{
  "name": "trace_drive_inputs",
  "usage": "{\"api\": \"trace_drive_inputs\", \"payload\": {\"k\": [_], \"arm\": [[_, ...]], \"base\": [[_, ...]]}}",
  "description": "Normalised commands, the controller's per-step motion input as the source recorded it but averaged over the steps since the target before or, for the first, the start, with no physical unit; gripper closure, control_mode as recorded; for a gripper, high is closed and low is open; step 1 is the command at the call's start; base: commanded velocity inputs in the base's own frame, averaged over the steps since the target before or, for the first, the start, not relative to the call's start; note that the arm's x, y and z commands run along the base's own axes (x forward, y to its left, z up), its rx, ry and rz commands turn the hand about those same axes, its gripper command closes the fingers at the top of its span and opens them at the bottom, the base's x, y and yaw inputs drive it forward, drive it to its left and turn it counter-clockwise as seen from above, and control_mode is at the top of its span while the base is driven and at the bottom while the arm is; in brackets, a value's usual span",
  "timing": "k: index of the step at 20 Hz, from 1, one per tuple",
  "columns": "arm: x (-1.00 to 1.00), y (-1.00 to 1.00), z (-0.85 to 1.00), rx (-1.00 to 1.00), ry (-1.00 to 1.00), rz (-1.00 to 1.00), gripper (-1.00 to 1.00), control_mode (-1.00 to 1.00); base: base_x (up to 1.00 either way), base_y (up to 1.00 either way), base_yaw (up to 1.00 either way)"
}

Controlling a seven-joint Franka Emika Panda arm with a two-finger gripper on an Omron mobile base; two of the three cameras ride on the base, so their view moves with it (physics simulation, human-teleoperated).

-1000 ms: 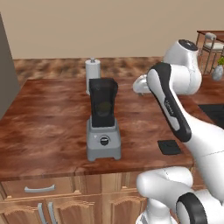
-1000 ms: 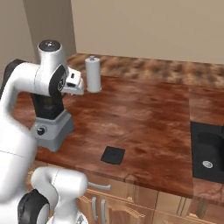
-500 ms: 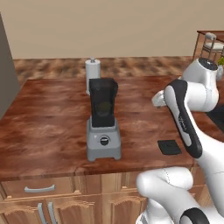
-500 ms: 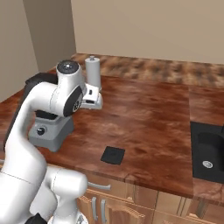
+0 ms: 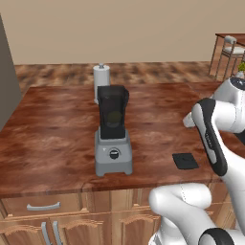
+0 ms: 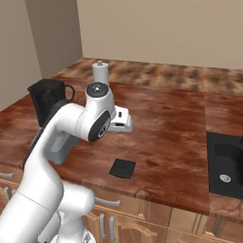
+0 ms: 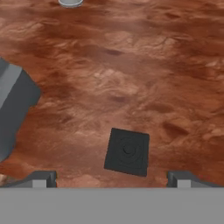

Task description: Grab the lemon and onion from the fridge, place them in the blender, close the lid, and turn on the blender to create a marinade.

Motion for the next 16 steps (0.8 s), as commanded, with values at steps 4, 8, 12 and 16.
{"api": "trace_drive_inputs", "payload": {"k": [4, 8, 12, 16], "arm": [[0.00, -0.54, -0.73, 0.00, 0.02, -0.02, -1.00, -1.00], [0.00, -0.28, -0.65, 0.00, 0.08, -0.05, -1.00, -1.00], [0.06, -0.16, -0.51, 0.02, 0.12, -0.04, -1.00, -1.00], [0.12, -0.01, -0.41, 0.03, 0.13, -0.01, -1.00, -1.00]], "base": [[0.00, 0.00, 0.00], [0.00, 0.00, 0.00], [0.00, 0.00, 0.00], [0.00, 0.00, 0.00]]}}
